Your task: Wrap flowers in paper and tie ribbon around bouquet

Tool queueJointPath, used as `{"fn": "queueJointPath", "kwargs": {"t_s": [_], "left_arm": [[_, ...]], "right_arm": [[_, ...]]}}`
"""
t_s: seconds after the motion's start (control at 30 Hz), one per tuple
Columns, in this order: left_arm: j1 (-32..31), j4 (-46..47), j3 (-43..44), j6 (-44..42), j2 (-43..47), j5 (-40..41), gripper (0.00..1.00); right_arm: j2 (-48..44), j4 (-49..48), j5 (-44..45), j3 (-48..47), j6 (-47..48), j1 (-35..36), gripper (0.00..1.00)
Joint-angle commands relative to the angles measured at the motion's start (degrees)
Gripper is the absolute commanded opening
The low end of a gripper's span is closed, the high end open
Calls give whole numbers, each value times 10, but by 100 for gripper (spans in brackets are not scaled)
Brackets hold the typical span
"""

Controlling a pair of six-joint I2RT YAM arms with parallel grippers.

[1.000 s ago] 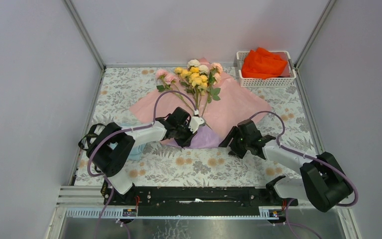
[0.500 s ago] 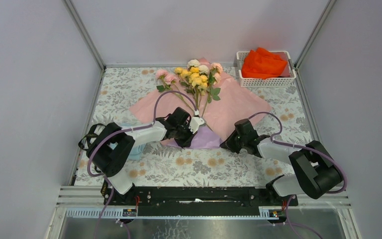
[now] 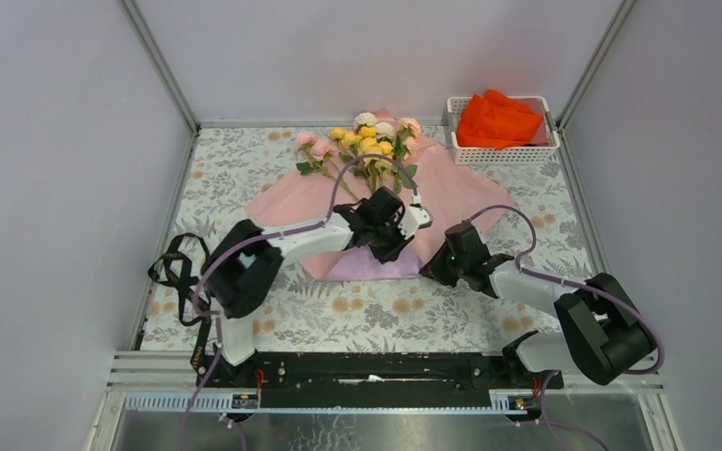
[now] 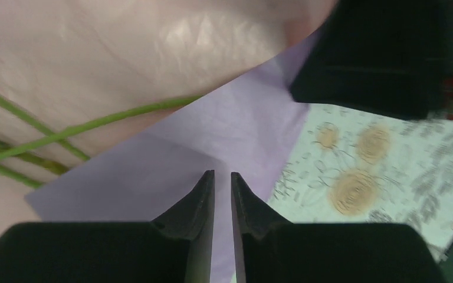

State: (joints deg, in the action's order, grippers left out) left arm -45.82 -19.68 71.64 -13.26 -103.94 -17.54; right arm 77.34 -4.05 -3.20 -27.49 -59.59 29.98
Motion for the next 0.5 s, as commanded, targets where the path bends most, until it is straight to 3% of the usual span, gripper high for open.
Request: {"fn": "queueJointPath", "kwargs": {"t_s": [0.0,0.1,0.27,0.4,0.47], "left_arm": [[4,-19,30,53,-82,34,21],[4,-14,26,61,-93,34,21],[4,0,7,57,-87,38,21],[4,0,4,57,-87,31,21],[4,0,4,56,-85,29,21]], "right_arm": [[-16,10,27,-21,17,3,28],[-6,3,10,-11,5,3,48],[3,-26,-5,16,-20,3,57],[30,-41,-12,14,-24,3,56],[33,-41,0,11,-20,3,41]]}}
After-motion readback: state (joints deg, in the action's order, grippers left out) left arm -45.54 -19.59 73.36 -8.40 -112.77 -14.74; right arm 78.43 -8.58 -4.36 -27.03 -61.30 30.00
